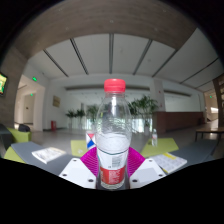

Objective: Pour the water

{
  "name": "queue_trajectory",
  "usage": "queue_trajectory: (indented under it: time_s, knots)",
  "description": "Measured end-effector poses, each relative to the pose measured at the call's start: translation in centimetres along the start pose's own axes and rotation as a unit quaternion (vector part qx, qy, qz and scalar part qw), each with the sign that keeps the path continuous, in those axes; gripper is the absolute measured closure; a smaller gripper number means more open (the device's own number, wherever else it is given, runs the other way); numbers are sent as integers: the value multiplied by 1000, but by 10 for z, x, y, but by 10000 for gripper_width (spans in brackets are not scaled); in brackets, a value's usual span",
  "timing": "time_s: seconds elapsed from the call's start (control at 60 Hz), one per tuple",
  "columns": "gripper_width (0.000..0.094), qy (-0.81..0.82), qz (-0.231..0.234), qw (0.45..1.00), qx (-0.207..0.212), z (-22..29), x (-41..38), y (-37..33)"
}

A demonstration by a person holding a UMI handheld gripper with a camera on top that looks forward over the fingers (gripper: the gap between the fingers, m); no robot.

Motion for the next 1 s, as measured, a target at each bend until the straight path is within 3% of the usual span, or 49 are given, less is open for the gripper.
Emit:
queue_trajectory:
  time_s: [0.183, 0.367, 0.4, 0.483, 0.5, 0.517, 0.633, 0.667, 0.733, 0.767, 0.833, 1.0]
  knots:
    - [614, -4, -37, 994, -100, -100, 72, 1]
    - [612, -23, -44, 984, -172, -184, 72, 9]
    - [607, -21, -41, 989, -142, -182, 71, 9]
    - [594, -12, -46, 989, -143, -185, 74, 3]
    - [543, -13, -47, 989, -142, -184, 74, 4]
    - [555, -14, -46, 988, -145, -184, 74, 4]
    - [407, -21, -56, 984, -170, -180, 74, 4]
    - [338, -21, -64, 980, -189, -181, 81, 9]
    - [57, -9, -80, 971, -224, -179, 75, -2]
    - [100, -3, -86, 968, -236, -175, 72, -8]
    - [65, 5, -94, 967, -239, -159, 68, -21]
    - [86, -6, -109, 961, -253, -113, 43, -76]
Point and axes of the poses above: the point between the fingertips, and its own axes, seen from behind it with the camera up: x to the right, z up, y forward, the way the camera looks, the point moved 10 cm from there along -y, backward, against the way the camera looks, and after that the axes turned 4 degrees about y, right-handed, at the moved point
